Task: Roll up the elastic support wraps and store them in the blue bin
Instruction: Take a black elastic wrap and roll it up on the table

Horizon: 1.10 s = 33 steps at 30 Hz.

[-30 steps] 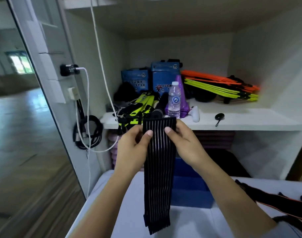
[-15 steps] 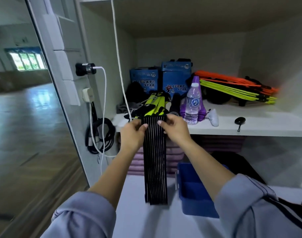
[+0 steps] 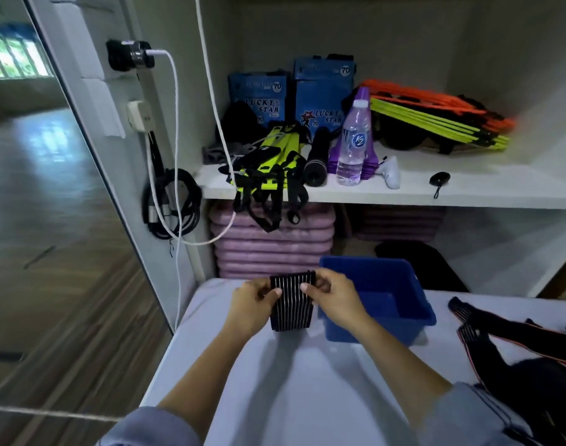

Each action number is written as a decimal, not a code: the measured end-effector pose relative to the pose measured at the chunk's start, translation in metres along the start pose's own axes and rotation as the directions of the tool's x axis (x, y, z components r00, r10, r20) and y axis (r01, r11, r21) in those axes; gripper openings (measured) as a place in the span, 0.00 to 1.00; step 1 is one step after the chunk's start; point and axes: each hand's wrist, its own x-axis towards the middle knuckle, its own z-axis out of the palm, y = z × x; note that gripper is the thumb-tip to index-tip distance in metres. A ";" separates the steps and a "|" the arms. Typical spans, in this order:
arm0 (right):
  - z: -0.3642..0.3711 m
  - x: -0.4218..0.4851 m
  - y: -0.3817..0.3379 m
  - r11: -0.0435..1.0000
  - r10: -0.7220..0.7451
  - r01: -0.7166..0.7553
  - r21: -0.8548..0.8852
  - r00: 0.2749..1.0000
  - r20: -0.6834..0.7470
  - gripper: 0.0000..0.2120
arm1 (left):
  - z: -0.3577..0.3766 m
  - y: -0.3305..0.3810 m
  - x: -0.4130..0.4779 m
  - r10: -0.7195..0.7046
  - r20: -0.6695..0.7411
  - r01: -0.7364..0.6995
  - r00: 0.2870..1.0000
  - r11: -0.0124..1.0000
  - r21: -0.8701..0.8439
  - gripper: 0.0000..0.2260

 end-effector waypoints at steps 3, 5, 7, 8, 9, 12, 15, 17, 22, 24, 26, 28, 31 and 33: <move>0.016 -0.040 0.042 0.994 0.109 -0.109 -0.006 0.986 0.129 0.04 | 0.025 -0.038 -0.035 -0.108 0.093 0.103 0.990 0.993 0.060 0.04; 0.027 -0.068 0.066 0.987 0.161 -0.160 -0.022 0.961 0.225 0.04 | 0.038 -0.060 -0.062 -0.193 0.182 0.178 0.964 0.980 0.093 0.05; 0.039 -0.090 0.088 0.975 0.223 -0.217 -0.052 0.929 0.294 0.09 | 0.050 -0.079 -0.083 -0.283 0.259 0.253 0.923 0.957 0.145 0.08; 0.044 -0.099 0.098 0.968 0.251 -0.240 -0.076 0.913 0.321 0.11 | 0.055 -0.087 -0.092 -0.315 0.283 0.274 0.906 0.946 0.176 0.12; 0.049 -0.107 0.106 0.962 0.273 -0.256 -0.097 0.899 0.341 0.11 | 0.060 -0.095 -0.100 -0.338 0.304 0.283 0.891 0.936 0.211 0.14; 0.060 -0.124 0.122 0.942 0.336 -0.305 -0.142 0.870 0.362 0.11 | 0.070 -0.108 -0.118 -0.393 0.336 0.308 0.856 0.910 0.279 0.16; 0.064 -0.136 0.132 0.920 0.391 -0.338 -0.198 0.828 0.402 0.10 | 0.076 -0.118 -0.130 -0.438 0.384 0.327 0.813 0.889 0.320 0.16; 0.063 -0.140 0.136 0.908 0.417 -0.338 -0.248 0.787 0.454 0.09 | 0.078 -0.122 -0.136 -0.454 0.448 0.303 0.770 0.878 0.370 0.12; 0.053 -0.143 0.130 0.882 0.470 -0.341 -0.324 0.666 0.579 0.16 | 0.077 -0.129 -0.140 -0.428 0.531 0.292 0.731 0.900 0.323 0.16; 0.052 -0.138 0.130 0.886 0.464 -0.363 -0.290 0.700 0.543 0.15 | 0.077 -0.132 -0.134 -0.425 0.481 0.334 0.767 0.904 0.266 0.17; 0.054 -0.130 0.135 0.895 0.444 -0.358 -0.265 0.766 0.465 0.13 | 0.079 -0.136 -0.126 -0.424 0.393 0.362 0.816 0.905 0.225 0.18; 0.058 -0.120 0.140 0.897 0.435 -0.359 -0.257 0.818 0.376 0.12 | 0.080 -0.138 -0.115 -0.430 0.294 0.388 0.854 0.901 0.192 0.17; 0.064 -0.105 0.141 0.881 0.466 -0.410 -0.236 0.835 0.291 0.14 | 0.081 -0.139 -0.096 -0.457 0.175 0.439 0.872 0.889 0.132 0.15; 0.067 -0.094 0.141 0.870 0.487 -0.436 -0.229 0.831 0.269 0.18 | 0.082 -0.139 -0.083 -0.464 0.148 0.450 0.873 0.885 0.118 0.16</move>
